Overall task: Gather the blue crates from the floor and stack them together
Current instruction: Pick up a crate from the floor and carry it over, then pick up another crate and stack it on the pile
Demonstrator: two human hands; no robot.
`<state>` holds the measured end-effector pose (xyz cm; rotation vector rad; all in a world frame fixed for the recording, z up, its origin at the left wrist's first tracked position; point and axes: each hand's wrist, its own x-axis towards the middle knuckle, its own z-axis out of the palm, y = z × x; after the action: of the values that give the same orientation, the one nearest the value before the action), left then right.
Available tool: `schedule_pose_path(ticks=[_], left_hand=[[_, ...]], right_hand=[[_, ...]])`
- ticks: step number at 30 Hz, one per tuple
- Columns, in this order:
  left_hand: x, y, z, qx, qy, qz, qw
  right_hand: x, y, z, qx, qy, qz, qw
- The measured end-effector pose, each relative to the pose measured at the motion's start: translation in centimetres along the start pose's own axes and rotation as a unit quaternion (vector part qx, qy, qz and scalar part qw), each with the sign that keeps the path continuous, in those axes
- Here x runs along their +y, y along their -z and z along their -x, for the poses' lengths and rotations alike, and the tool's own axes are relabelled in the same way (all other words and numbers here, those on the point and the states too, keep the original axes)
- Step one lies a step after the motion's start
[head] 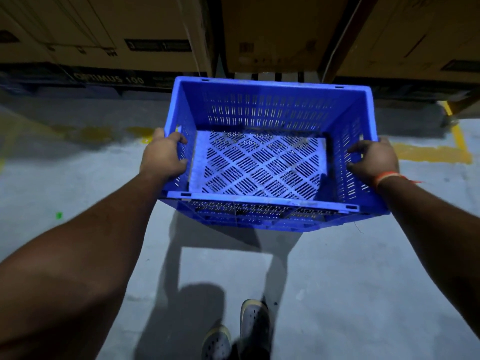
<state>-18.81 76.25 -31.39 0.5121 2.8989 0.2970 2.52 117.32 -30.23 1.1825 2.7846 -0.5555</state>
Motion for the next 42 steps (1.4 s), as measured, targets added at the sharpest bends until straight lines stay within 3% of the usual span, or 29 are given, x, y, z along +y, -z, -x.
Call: schedule_pose_path(ticks=[8,11,14,16,20,23,26,33,38,42], left_hand=[[-0.4,-0.2,-0.2,0.000,-0.008,-0.003,1.000],[-0.7,0.5,-0.9,-0.081,-0.001,-0.015,0.997],[-0.4,2.3,-0.6,-0.184,0.011,-0.019,0.983],[0.4,3.2,1.7,-0.170,0.029,0.014,0.985],[3.3,5.2,9.5,-0.080,0.053,0.156,0.983],[5.9,7.5,15.8,-0.134,0.019,0.204,0.970],[8.2,10.4,21.3,-0.184,-0.045,0.227,0.955],[10.6,15.1,28.3,-0.214,-0.109,0.300,0.923],[12.2,15.5,27.0,-0.280,-0.166,0.278,0.904],[15.4,14.7,25.1,-0.329,-0.249,0.217,0.885]], right_hand=[[0.2,-0.2,-0.4,-0.005,0.003,0.012,1.000],[0.4,-0.1,-0.8,-0.033,-0.008,0.015,0.999],[0.4,1.4,-0.1,-0.118,-0.018,-0.021,0.993],[0.3,2.5,1.7,-0.129,-0.024,-0.036,0.991],[-1.0,4.6,9.9,-0.006,0.014,-0.142,0.990],[-1.0,5.1,18.8,-0.001,0.032,-0.225,0.974],[-0.8,5.8,27.9,-0.066,-0.028,-0.311,0.948],[1.4,10.5,39.3,-0.185,-0.057,-0.281,0.940],[5.1,14.5,40.7,-0.137,-0.140,-0.245,0.949],[7.3,16.0,42.9,-0.040,-0.242,-0.312,0.918]])
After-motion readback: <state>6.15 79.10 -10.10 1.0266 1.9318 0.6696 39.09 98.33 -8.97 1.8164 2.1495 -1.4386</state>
